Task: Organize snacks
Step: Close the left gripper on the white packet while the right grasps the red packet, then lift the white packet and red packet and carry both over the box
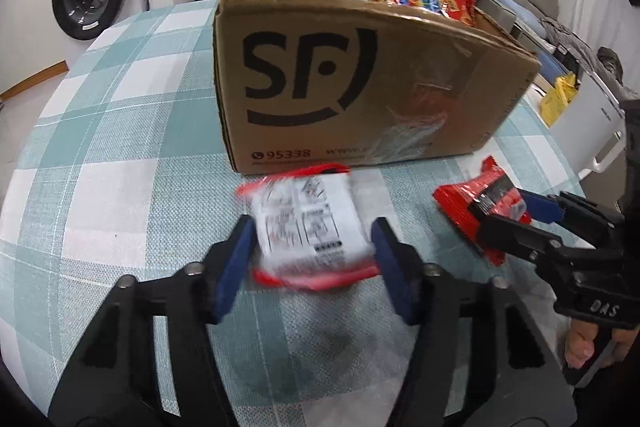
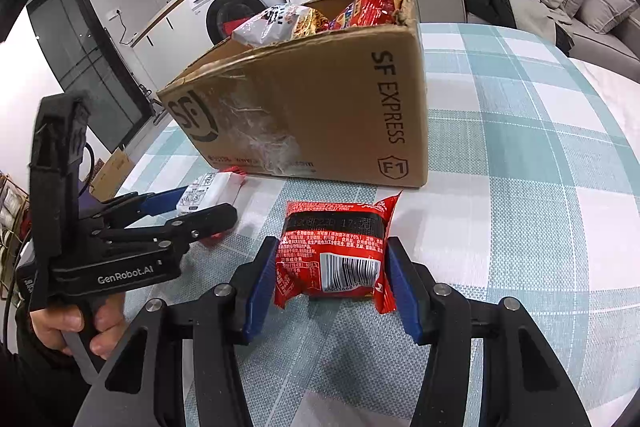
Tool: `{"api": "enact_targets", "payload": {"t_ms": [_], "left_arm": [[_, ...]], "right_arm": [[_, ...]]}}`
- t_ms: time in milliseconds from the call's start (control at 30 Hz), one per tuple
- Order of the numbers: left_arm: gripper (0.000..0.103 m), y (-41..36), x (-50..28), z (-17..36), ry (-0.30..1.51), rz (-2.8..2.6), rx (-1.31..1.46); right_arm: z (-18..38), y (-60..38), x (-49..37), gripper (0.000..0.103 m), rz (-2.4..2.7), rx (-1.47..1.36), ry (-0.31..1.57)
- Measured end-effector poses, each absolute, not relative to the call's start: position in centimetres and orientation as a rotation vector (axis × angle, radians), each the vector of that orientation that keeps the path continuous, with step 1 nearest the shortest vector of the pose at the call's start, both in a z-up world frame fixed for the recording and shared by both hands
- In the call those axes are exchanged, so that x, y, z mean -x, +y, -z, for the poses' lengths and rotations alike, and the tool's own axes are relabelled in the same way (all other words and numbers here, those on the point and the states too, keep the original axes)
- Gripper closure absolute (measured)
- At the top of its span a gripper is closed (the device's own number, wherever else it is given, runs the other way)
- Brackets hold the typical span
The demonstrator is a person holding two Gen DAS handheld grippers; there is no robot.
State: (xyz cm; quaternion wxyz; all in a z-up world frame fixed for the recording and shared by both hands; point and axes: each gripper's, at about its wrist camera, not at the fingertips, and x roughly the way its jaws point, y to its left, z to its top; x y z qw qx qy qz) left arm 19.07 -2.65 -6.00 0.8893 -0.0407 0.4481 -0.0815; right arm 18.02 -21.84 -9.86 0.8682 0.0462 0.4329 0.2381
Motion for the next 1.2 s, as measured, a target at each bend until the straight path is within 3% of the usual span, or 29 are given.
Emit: {"api": "enact_targets", "payload": {"t_ms": [200,533,1200], "left_arm": [[0.057,-2.4,-17.4,5.7,0.898,0.198,0.091],[0.058,-1.8,-15.2,4.0,0.845,0.23,0.105],[0.058,-1.7,-12.1,-4.2,0.683,0.233,0.109]], "right_arm": [[9.8,-21.5,-17.8,0.049,-0.496,-0.091,0.906],[8.8,-21.0,-17.0,0.05,-0.498,-0.073,0.874],[0.0,-21.9,-13.8,0.05,-0.517,-0.079,0.697]]}}
